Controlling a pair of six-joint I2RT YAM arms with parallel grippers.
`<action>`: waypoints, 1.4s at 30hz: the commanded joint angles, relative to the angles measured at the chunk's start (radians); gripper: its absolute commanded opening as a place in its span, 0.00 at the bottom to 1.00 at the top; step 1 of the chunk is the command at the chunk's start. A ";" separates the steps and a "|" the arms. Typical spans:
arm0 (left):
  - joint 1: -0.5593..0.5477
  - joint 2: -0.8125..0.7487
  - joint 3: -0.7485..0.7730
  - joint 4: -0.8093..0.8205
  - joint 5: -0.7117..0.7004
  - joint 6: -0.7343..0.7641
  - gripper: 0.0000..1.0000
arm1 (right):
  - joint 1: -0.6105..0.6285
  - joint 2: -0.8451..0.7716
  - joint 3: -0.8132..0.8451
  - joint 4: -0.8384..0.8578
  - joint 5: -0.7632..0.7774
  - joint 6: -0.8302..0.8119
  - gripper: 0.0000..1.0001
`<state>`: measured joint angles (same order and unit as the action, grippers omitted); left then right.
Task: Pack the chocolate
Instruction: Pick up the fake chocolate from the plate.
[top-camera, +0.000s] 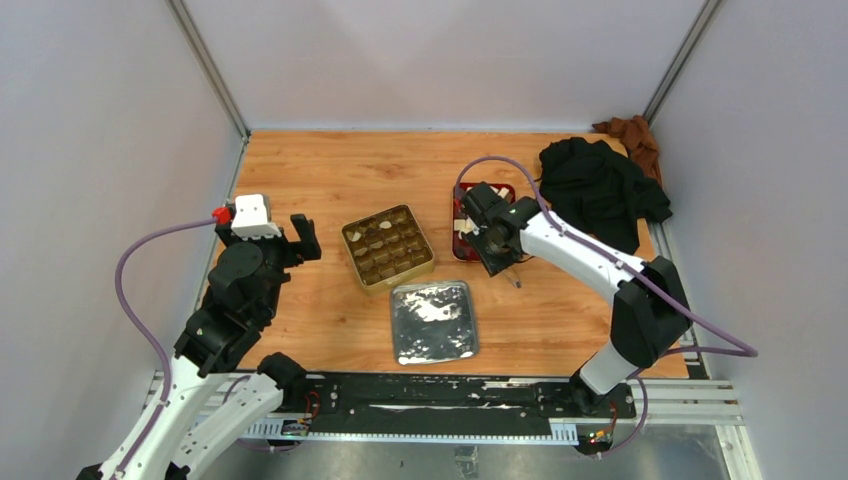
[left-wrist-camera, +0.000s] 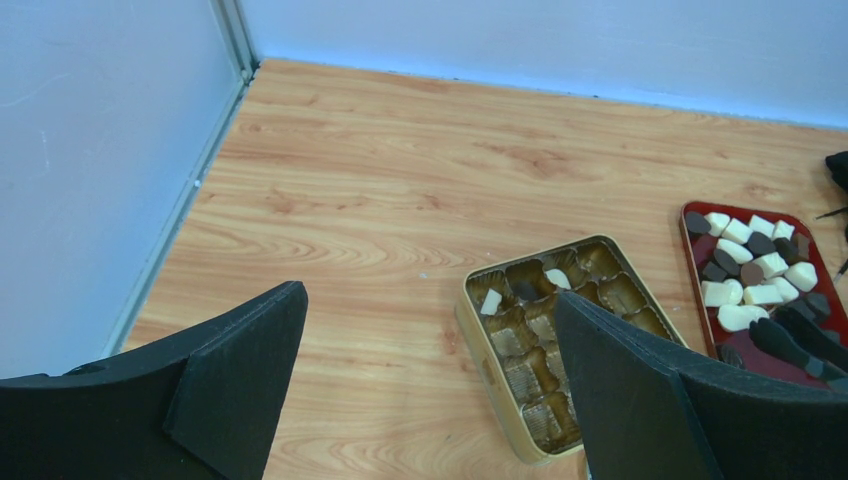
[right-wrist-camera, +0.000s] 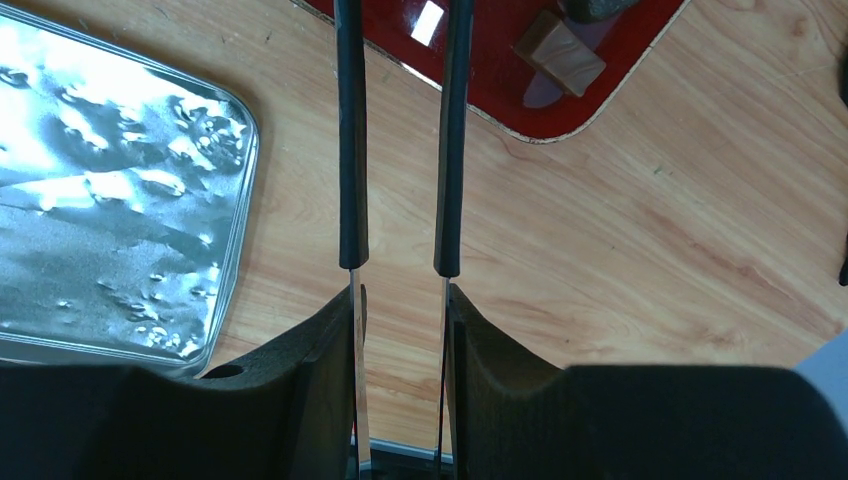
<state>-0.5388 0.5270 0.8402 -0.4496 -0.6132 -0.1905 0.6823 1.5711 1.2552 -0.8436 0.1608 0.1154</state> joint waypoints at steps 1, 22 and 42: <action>0.005 -0.004 -0.007 0.022 -0.008 0.000 1.00 | -0.019 0.024 -0.015 0.000 0.004 -0.002 0.38; 0.005 -0.003 -0.007 0.023 -0.013 0.002 1.00 | -0.031 0.134 0.078 0.026 -0.018 -0.033 0.40; 0.005 -0.006 -0.007 0.023 -0.014 0.002 1.00 | -0.051 0.189 0.116 0.036 -0.009 -0.041 0.38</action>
<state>-0.5388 0.5270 0.8402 -0.4496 -0.6136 -0.1905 0.6495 1.7515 1.3491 -0.8028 0.1410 0.0845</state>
